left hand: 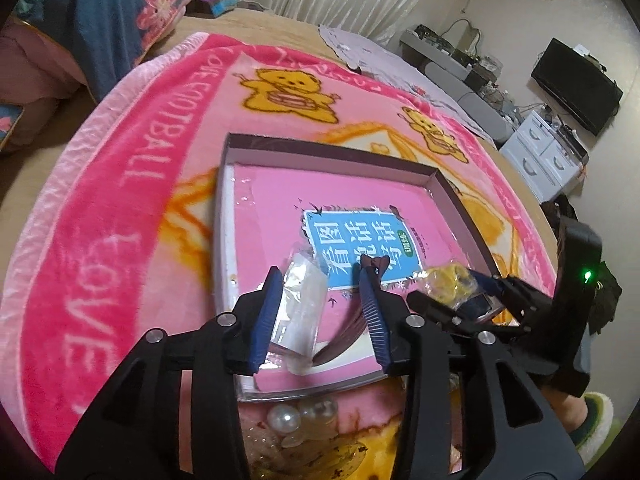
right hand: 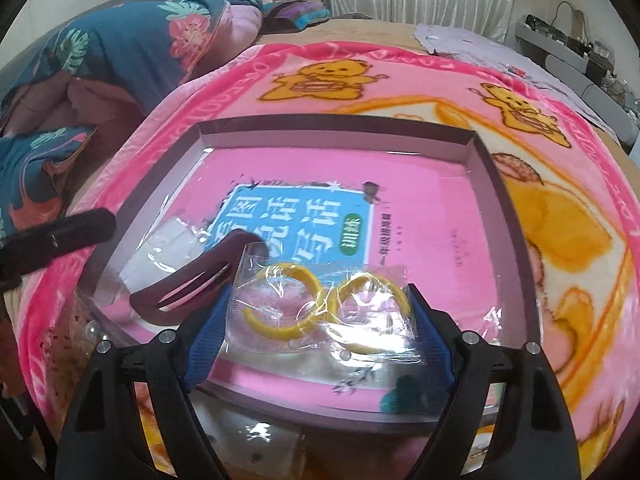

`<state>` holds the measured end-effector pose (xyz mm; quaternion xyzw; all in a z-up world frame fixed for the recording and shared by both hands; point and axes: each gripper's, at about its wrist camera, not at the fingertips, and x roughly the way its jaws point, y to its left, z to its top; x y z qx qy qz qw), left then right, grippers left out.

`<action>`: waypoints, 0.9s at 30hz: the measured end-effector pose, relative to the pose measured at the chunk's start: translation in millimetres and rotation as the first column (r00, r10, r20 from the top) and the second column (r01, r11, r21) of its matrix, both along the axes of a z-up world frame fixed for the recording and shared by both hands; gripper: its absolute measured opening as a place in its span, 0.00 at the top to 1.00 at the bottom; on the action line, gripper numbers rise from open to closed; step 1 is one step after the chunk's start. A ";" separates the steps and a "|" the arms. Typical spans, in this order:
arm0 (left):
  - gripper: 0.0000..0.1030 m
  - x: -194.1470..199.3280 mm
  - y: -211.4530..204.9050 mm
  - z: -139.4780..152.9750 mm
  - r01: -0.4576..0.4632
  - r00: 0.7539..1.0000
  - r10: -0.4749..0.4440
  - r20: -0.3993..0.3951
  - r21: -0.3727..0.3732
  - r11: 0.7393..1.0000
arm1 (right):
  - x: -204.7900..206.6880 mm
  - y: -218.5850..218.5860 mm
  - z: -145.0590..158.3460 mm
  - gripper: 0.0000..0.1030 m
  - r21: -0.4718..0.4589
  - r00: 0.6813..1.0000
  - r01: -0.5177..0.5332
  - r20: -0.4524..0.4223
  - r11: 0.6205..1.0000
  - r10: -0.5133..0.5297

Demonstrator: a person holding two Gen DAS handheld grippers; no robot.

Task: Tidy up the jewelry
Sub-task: 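Open both tools to release the claw clip and earrings bag in the box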

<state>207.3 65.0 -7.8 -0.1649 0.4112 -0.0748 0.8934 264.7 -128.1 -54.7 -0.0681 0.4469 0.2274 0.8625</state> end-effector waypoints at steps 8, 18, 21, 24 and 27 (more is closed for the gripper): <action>0.49 -4.4 3.7 8.2 -0.013 1.000 0.012 0.024 0.038 0.999 | -8.4 1.5 0.2 0.16 0.027 1.000 0.007 -0.012 1.000 -0.007; 0.31 -16.3 9.2 20.0 -0.046 0.998 0.043 0.051 0.051 0.998 | -23.1 -31.1 23.1 0.08 0.119 0.998 0.070 -0.009 0.990 -0.069; 0.20 -21.1 12.7 27.0 -0.069 0.996 0.066 0.066 0.050 0.996 | -30.4 -42.9 38.1 0.06 0.140 0.996 0.083 0.016 0.987 -0.087; 0.15 -28.3 17.2 36.0 -0.091 0.993 0.087 0.085 0.043 0.995 | -39.2 -53.8 54.1 0.06 0.156 0.993 0.097 0.054 0.983 -0.106; 0.10 -37.9 21.3 47.6 -0.114 0.988 0.109 0.113 0.031 0.993 | -47.4 -63.1 68.2 0.05 0.169 0.989 0.103 0.085 0.980 -0.118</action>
